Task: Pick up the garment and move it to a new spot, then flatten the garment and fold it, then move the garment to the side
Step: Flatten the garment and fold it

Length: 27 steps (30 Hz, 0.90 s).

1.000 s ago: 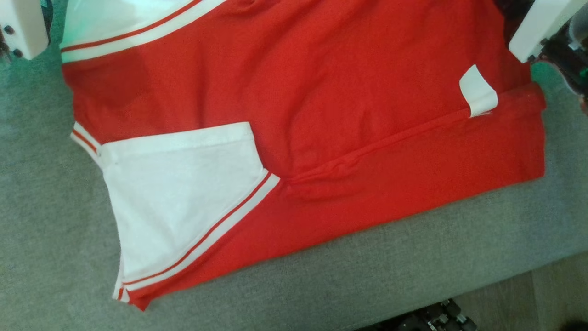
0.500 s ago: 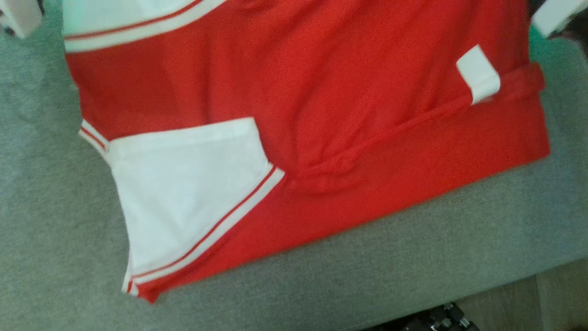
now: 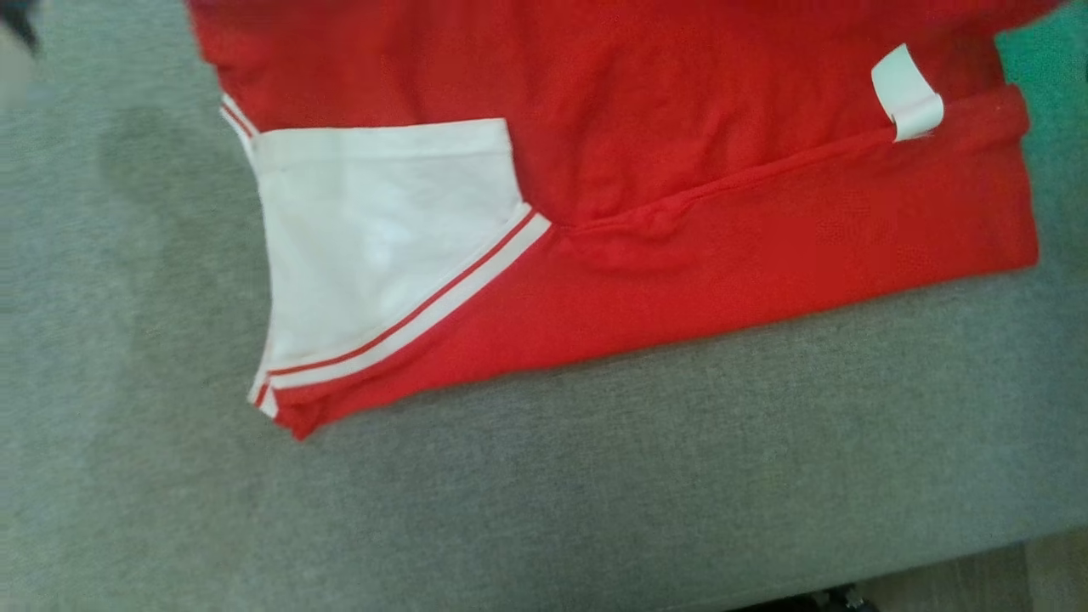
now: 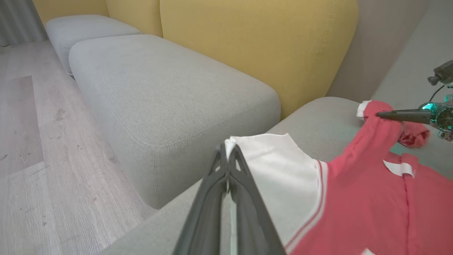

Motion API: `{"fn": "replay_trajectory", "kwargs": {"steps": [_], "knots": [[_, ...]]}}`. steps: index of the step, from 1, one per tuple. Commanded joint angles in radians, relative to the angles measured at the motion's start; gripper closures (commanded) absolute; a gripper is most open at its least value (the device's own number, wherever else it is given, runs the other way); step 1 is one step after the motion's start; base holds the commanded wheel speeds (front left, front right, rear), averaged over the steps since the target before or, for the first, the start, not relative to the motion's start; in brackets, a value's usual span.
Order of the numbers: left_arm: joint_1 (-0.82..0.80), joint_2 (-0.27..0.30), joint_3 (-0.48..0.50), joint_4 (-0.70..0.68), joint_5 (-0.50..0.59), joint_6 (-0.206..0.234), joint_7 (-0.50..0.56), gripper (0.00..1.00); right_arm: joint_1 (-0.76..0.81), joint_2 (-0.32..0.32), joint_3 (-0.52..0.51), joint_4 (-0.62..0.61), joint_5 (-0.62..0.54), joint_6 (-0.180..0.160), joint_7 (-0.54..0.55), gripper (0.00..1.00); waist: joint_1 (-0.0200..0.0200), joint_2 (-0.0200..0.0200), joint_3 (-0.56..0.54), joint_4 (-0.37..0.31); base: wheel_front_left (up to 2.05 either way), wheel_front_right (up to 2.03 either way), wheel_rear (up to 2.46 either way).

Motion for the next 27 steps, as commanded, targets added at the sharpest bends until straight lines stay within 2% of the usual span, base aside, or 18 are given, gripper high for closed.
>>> {"fn": "replay_trajectory", "kwargs": {"steps": [1, 8, 14, 22, 26, 27], "knots": [[0.017, 0.074, 0.041, -0.033, -0.007, 0.002, -0.024, 1.00, 0.047, -0.052, -0.016, -0.030, 0.012, 0.007, -0.008, 1.00, 0.0001, 0.0000, -0.017, 0.016, 0.00, 0.00, 0.00], [0.214, 0.191, -0.023, -0.119, -0.017, 0.004, -0.135, 1.00, 0.191, -0.122, -0.028, -0.072, 0.026, 0.007, -0.029, 1.00, 0.0001, 0.0000, -0.065, 0.047, 0.00, 0.00, 0.00], [0.362, 0.252, -0.085, -0.206, 0.008, 0.054, -0.199, 1.00, 0.301, -0.152, -0.035, -0.090, 0.027, 0.007, -0.044, 1.00, 0.0001, 0.0000, -0.095, 0.068, 0.00, 0.00, 0.00], [0.518, 0.272, -0.170, -0.300, 0.043, 0.147, -0.256, 1.00, 0.426, -0.161, -0.062, -0.102, 0.026, 0.007, -0.082, 1.00, 0.0001, 0.0000, -0.121, 0.080, 0.00, 0.00, 0.00], [0.567, 0.236, -0.196, -0.312, 0.044, 0.196, -0.281, 1.00, 0.461, -0.144, -0.070, -0.092, 0.000, 0.007, -0.094, 1.00, 0.0001, 0.0000, -0.124, 0.083, 0.00, 0.00, 0.00], [0.577, 0.221, -0.202, -0.308, 0.043, 0.201, -0.289, 0.97, 0.464, -0.136, -0.072, -0.083, -0.013, 0.007, -0.100, 0.65, 0.0001, 0.0000, -0.124, 0.083, 0.00, 0.00, 0.00]]}}
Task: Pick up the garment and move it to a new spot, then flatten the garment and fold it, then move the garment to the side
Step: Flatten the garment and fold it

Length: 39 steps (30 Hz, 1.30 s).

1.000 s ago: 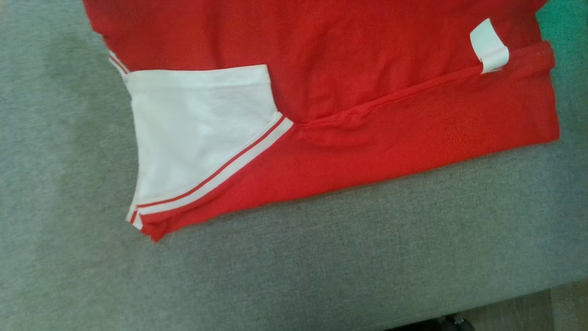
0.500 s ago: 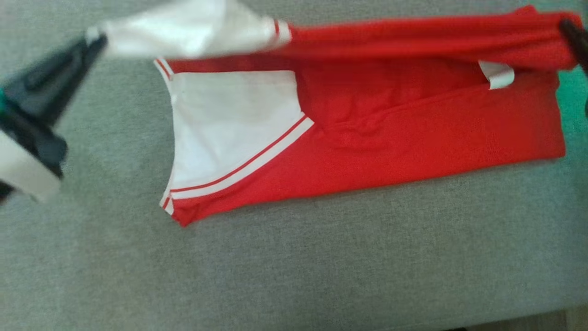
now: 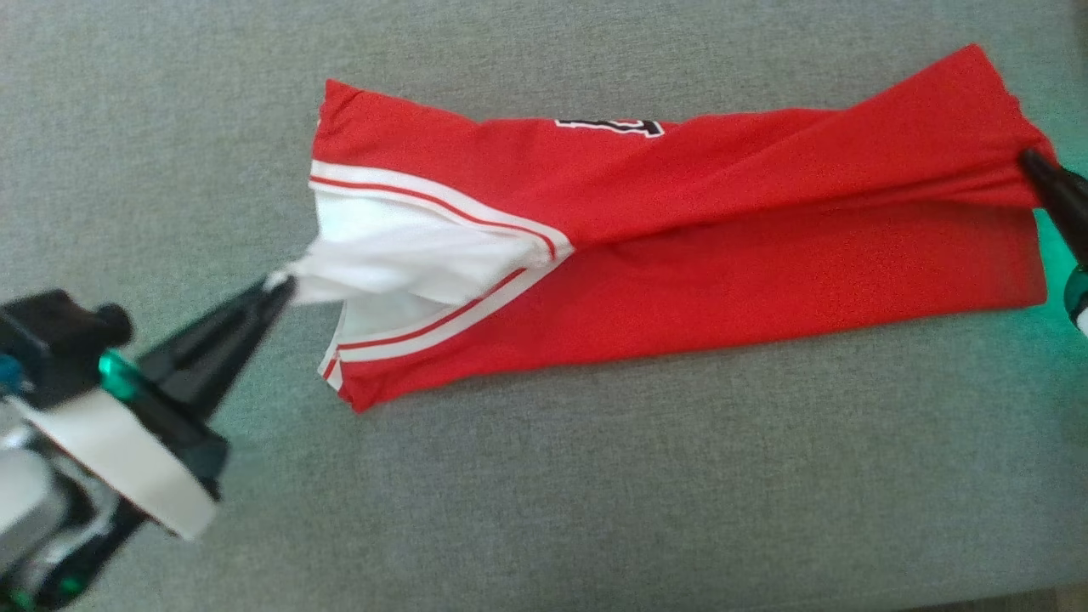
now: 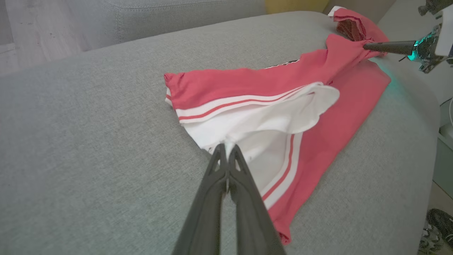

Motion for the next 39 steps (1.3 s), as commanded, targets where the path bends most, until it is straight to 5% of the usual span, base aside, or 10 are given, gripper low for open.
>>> {"fn": "replay_trajectory", "kwargs": {"steps": [1, 2, 3, 4, 9, 15, 26, 34, 36, 39], "knots": [[0.001, 0.018, 0.041, -0.005, 0.005, 0.014, -0.021, 0.79, 0.034, -0.024, -0.021, 0.008, -0.026, 0.007, -0.027, 0.00, 0.0001, -0.0001, 0.002, 0.002, 0.00, 0.00, 0.00], [0.005, 0.002, 0.039, 0.004, 0.016, 0.029, -0.034, 0.57, 0.035, -0.008, -0.024, 0.024, -0.049, 0.007, -0.040, 0.00, 0.0001, -0.0001, 0.002, 0.003, 0.00, 0.00, 0.00], [0.009, -0.016, 0.039, 0.018, 0.031, 0.049, -0.052, 0.07, 0.037, 0.011, -0.026, 0.035, -0.069, 0.007, -0.052, 0.00, 0.0001, -0.0001, 0.002, 0.003, 0.00, 0.00, 0.00], [0.014, -0.037, 0.042, 0.034, 0.043, 0.075, -0.076, 0.00, 0.040, 0.032, -0.035, 0.047, -0.088, 0.007, -0.073, 0.00, 0.0001, -0.0001, 0.000, 0.004, 0.00, 0.00, 0.00], [0.056, -0.136, 0.058, 0.102, 0.096, 0.202, -0.163, 0.00, 0.073, 0.107, -0.096, 0.093, -0.164, 0.007, -0.202, 0.00, 0.0001, -0.0001, -0.020, 0.007, 0.00, 0.00, 0.00], [0.212, -0.362, 0.244, 0.130, 0.174, 0.362, -0.195, 0.00, 0.183, 0.208, -0.222, 0.113, -0.274, 0.007, -0.307, 0.00, 0.0001, -0.0001, -0.068, 0.018, 0.00, 0.00, 0.00], [0.584, -0.759, 0.592, 0.097, 0.563, 0.312, -0.196, 0.00, 0.233, 0.421, -0.504, 0.225, -0.472, 0.007, -0.297, 0.00, 0.0001, -0.0001, -0.139, 0.092, 0.00, 0.00, 0.00], [0.689, -0.934, 0.736, 0.120, 0.715, 0.180, -0.196, 0.00, 0.214, 0.466, -0.564, 0.315, -0.565, 0.007, -0.177, 0.01, 0.0001, -0.0001, -0.159, 0.149, 0.00, 0.00, 0.00], [0.708, -0.968, 0.773, 0.133, 0.752, 0.134, -0.196, 0.00, 0.228, 0.481, -0.555, 0.317, -0.565, 0.007, -0.131, 1.00, 0.0001, -0.0001, -0.163, 0.153, 0.00, 0.00, 0.00], [0.720, -0.994, 0.811, 0.142, 0.783, 0.096, -0.196, 0.00, 0.237, 0.486, -0.559, 0.300, -0.556, 0.007, -0.121, 1.00, 0.0001, -0.0001, -0.166, 0.150, 0.00, 0.00, 0.00]]}}
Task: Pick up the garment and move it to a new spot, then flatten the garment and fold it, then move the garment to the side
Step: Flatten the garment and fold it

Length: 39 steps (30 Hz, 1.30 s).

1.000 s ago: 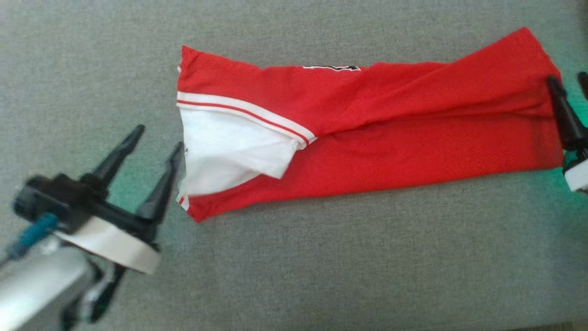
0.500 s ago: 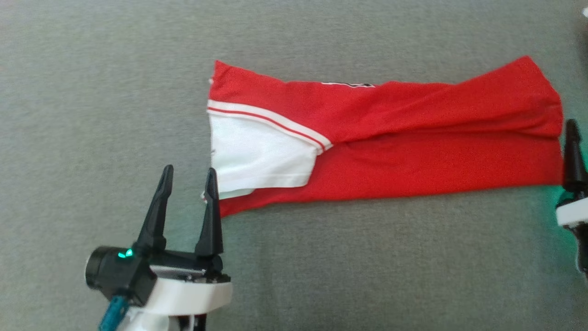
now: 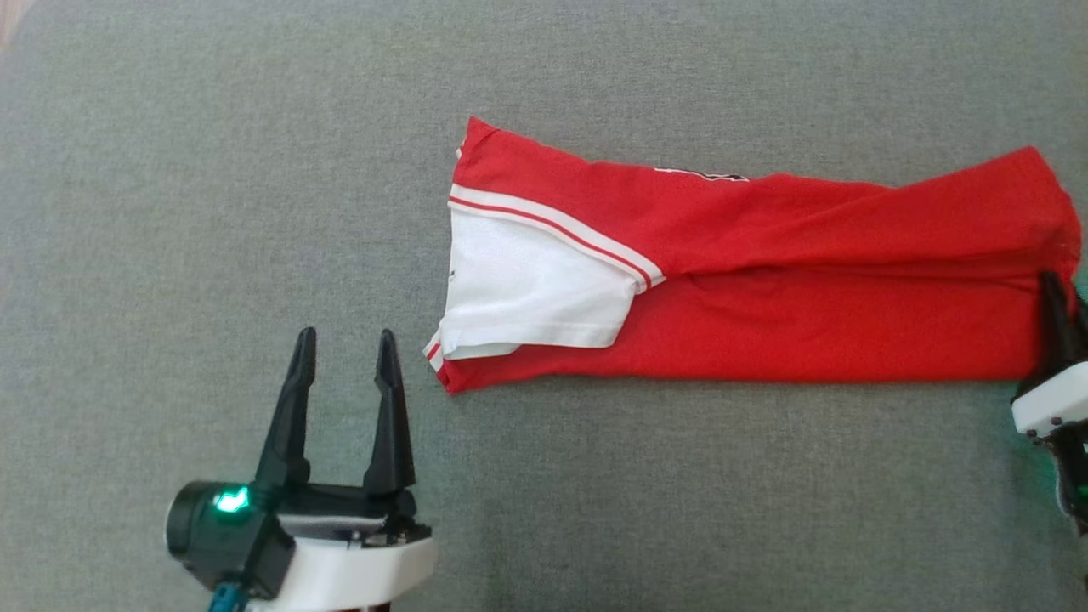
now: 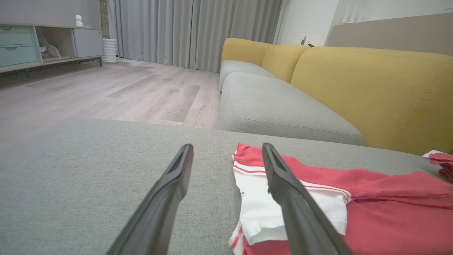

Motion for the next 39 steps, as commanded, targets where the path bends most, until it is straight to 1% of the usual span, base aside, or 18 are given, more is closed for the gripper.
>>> {"fn": "replay_trajectory", "kwargs": {"steps": [1, 4, 6, 9, 10, 12, 16, 19, 22, 24, 26, 28, 30, 34, 37, 38, 39], "knots": [[-0.002, -0.012, 0.054, -0.024, 0.019, -0.014, -0.005, 0.00, 0.021, -0.018, 0.008, -0.033, 0.002, 0.007, -0.001, 1.00, 0.0001, 0.0000, -0.001, -0.006, 0.00, 0.00, 0.00], [0.004, -0.030, 0.086, -0.019, 0.043, -0.046, -0.005, 0.00, 0.020, -0.043, -0.014, -0.053, 0.001, 0.007, 0.001, 1.00, 0.0001, 0.0000, -0.003, -0.022, 0.00, 0.00, 0.00], [0.006, -0.040, 0.104, -0.017, 0.055, -0.064, -0.005, 0.00, 0.017, -0.075, -0.041, -0.071, -0.004, 0.007, 0.006, 1.00, 0.0001, 0.0000, -0.003, -0.035, 0.00, 0.00, 0.00], [0.011, -0.051, 0.130, -0.015, 0.070, -0.087, -0.005, 0.00, 0.013, -0.124, -0.091, -0.118, -0.009, 0.007, 0.041, 1.00, 0.0001, 0.0000, -0.004, -0.055, 0.00, 0.00, 0.00], [0.011, -0.051, 0.130, -0.015, 0.070, -0.087, -0.005, 0.00, 0.013, -0.124, -0.091, -0.118, -0.009, 0.007, 0.041, 1.00, 0.0001, 0.0000, -0.004, -0.055, 0.00, 0.00, 0.00], [0.011, -0.057, 0.146, -0.011, 0.077, -0.101, -0.005, 0.00, 0.008, -0.142, -0.124, -0.182, 0.026, 0.007, 0.088, 1.00, 0.0001, 0.0000, -0.003, -0.066, 0.00, 0.00, 0.00], [0.011, -0.067, 0.179, -0.004, 0.084, -0.123, -0.005, 0.00, 0.003, -0.138, -0.138, -0.401, 0.099, 0.007, 0.194, 1.00, 0.0001, 0.0000, -0.002, -0.085, 0.00, 0.00, 0.00], [0.008, -0.073, 0.191, 0.003, 0.089, -0.138, -0.005, 0.00, 0.000, -0.087, -0.118, -0.598, 0.156, 0.007, 0.278, 1.00, 0.0001, 0.0000, -0.003, -0.088, 0.00, 0.00, 0.00], [0.004, -0.079, 0.196, 0.012, 0.089, -0.149, -0.005, 0.00, 0.002, -0.018, -0.072, -0.764, 0.174, 0.007, 0.352, 1.00, 0.0001, 0.0000, -0.003, -0.086, 0.00, 0.00, 0.00], [0.000, -0.082, 0.195, 0.019, 0.089, -0.156, -0.005, 0.00, -0.004, 0.029, -0.024, -0.835, 0.148, 0.007, 0.390, 1.00, 0.0001, 0.0000, 0.000, -0.081, 0.00, 0.00, 0.00], [-0.007, -0.084, 0.191, 0.027, 0.089, -0.163, -0.005, 0.00, -0.016, 0.084, 0.037, -0.875, 0.110, 0.007, 0.420, 1.00, 0.0001, 0.0000, 0.004, -0.072, 0.00, 0.00, 0.00], [-0.014, -0.086, 0.185, 0.035, 0.088, -0.170, -0.005, 0.00, -0.029, 0.136, 0.114, -0.886, 0.072, 0.007, 0.443, 1.00, 0.0001, 0.0000, 0.008, -0.060, 0.00, 0.00, 0.00], [-0.021, -0.087, 0.182, 0.043, 0.086, -0.173, -0.005, 0.00, -0.042, 0.186, 0.202, -0.870, 0.055, 0.007, 0.463, 1.00, 0.0001, 0.0000, 0.013, -0.049, 0.00, 0.00, 0.00], [-0.033, -0.088, 0.178, 0.055, 0.077, -0.177, -0.005, 0.00, -0.070, 0.250, 0.349, -0.769, 0.009, 0.007, 0.469, 1.00, 0.0001, 0.0000, 0.022, -0.023, 0.00, 0.00, 0.00], [-0.041, -0.088, 0.165, 0.065, 0.060, -0.171, -0.005, 0.00, -0.085, 0.279, 0.433, -0.670, -0.020, 0.007, 0.454, 1.00, 0.0001, 0.0000, 0.022, -0.005, 0.00, 0.00, 0.00], [-0.043, -0.088, 0.160, 0.067, 0.055, -0.168, -0.005, 0.00, -0.087, 0.287, 0.456, -0.637, -0.024, 0.007, 0.450, 0.88, 0.0001, 0.0000, 0.021, 0.001, 0.00, 0.00, 0.00], [-0.044, -0.088, 0.156, 0.070, 0.050, -0.166, -0.005, 0.00, -0.089, 0.295, 0.472, -0.610, -0.025, 0.007, 0.439, 0.11, 0.0001, 0.0000, 0.020, 0.007, 0.00, 0.00, 0.00]]}}
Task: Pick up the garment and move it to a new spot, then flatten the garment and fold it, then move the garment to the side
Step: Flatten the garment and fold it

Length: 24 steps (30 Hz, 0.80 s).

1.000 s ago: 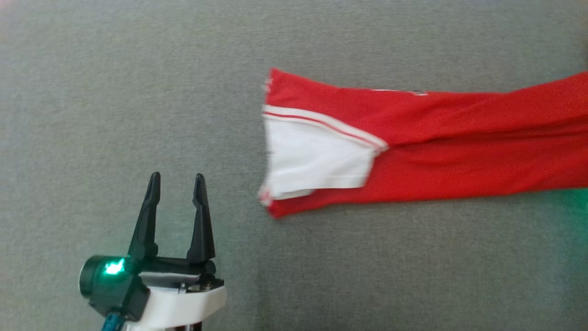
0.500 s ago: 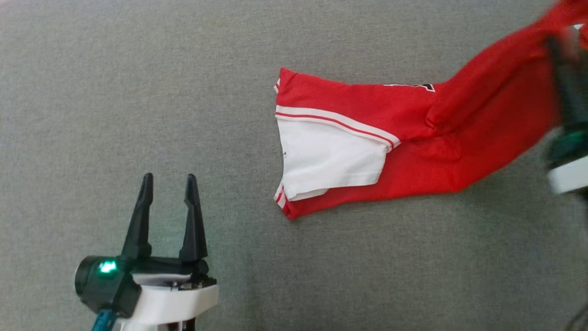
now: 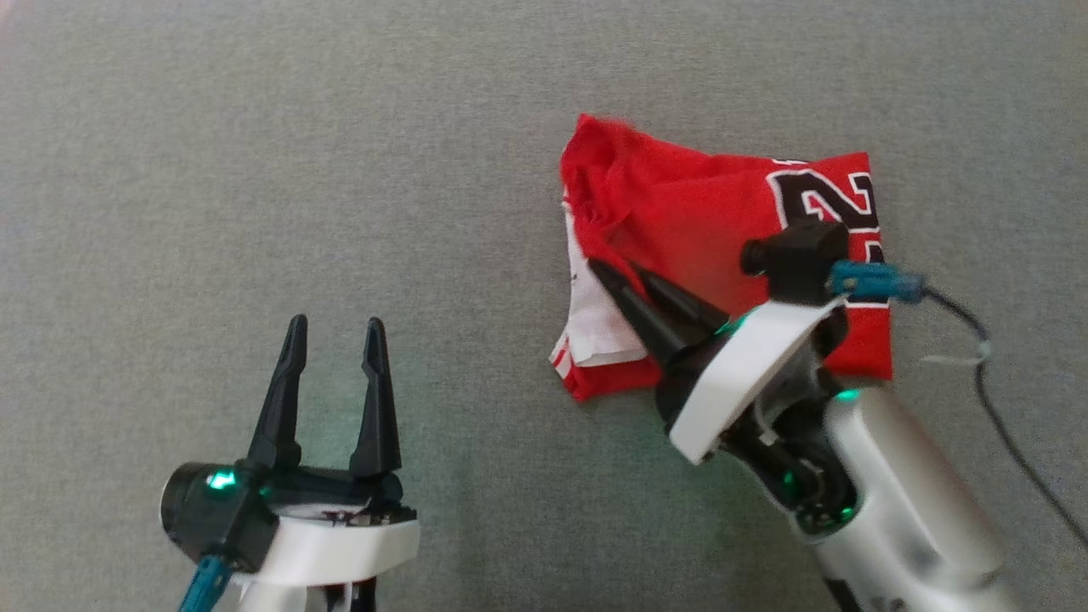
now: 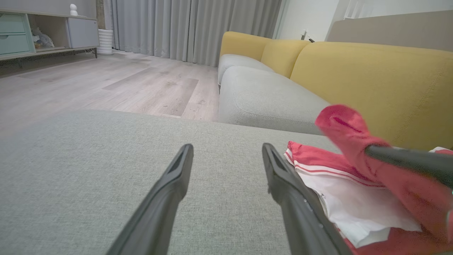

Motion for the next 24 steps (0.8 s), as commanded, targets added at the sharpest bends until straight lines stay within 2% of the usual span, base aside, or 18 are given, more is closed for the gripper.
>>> {"fn": "replay_trajectory", "kwargs": {"steps": [1, 3, 6, 12, 15, 16, 18, 24], "knots": [[-0.021, -0.004, 0.018, -0.023, -0.010, 0.008, -0.005, 0.00, -0.022, 0.034, 0.032, -0.005, -0.005, 0.007, -0.033, 0.00, -0.0001, 0.0000, -0.003, 0.013, 0.00, 0.00, 0.00], [-0.022, -0.004, 0.014, -0.022, -0.017, 0.014, -0.005, 0.00, -0.022, 0.046, 0.046, 0.006, 0.016, 0.007, -0.064, 0.00, -0.0001, 0.0000, -0.007, 0.018, 0.00, 0.00, 0.00], [-0.014, -0.004, 0.019, -0.025, -0.022, 0.023, -0.005, 0.00, -0.027, 0.047, 0.008, -0.026, 0.028, 0.007, -0.154, 0.00, -0.0001, 0.0000, -0.020, 0.013, 0.00, 0.00, 0.00], [0.019, -0.004, 0.043, -0.021, -0.021, 0.035, -0.005, 0.00, 0.020, -0.033, -0.127, -0.049, -0.008, 0.007, -0.409, 0.00, -0.0001, 0.0000, -0.093, -0.024, 0.00, 0.00, 0.00], [0.042, -0.004, 0.059, -0.017, -0.018, 0.038, -0.005, 0.00, 0.081, -0.081, -0.172, 0.008, -0.036, 0.007, -0.538, 0.00, -0.0001, 0.0000, -0.144, -0.050, 0.00, 0.00, 0.00], [0.042, -0.004, 0.059, -0.017, -0.018, 0.038, -0.005, 0.00, 0.081, -0.081, -0.172, 0.008, -0.036, 0.007, -0.538, 0.00, -0.0001, 0.0000, -0.144, -0.050, 0.00, 0.00, 0.00], [0.060, -0.004, 0.072, -0.013, -0.017, 0.042, -0.005, 0.00, 0.118, -0.103, -0.184, 0.067, -0.049, 0.007, -0.605, 0.00, -0.0001, 0.0000, -0.177, -0.067, 0.00, 0.00, 0.00], [0.136, -0.004, 0.099, 0.036, -0.017, 0.061, -0.005, 0.00, 0.216, -0.122, -0.189, 0.261, -0.122, 0.007, -0.656, 0.00, -0.0001, 0.0000, -0.275, -0.101, 0.00, 0.00, 0.00]]}}
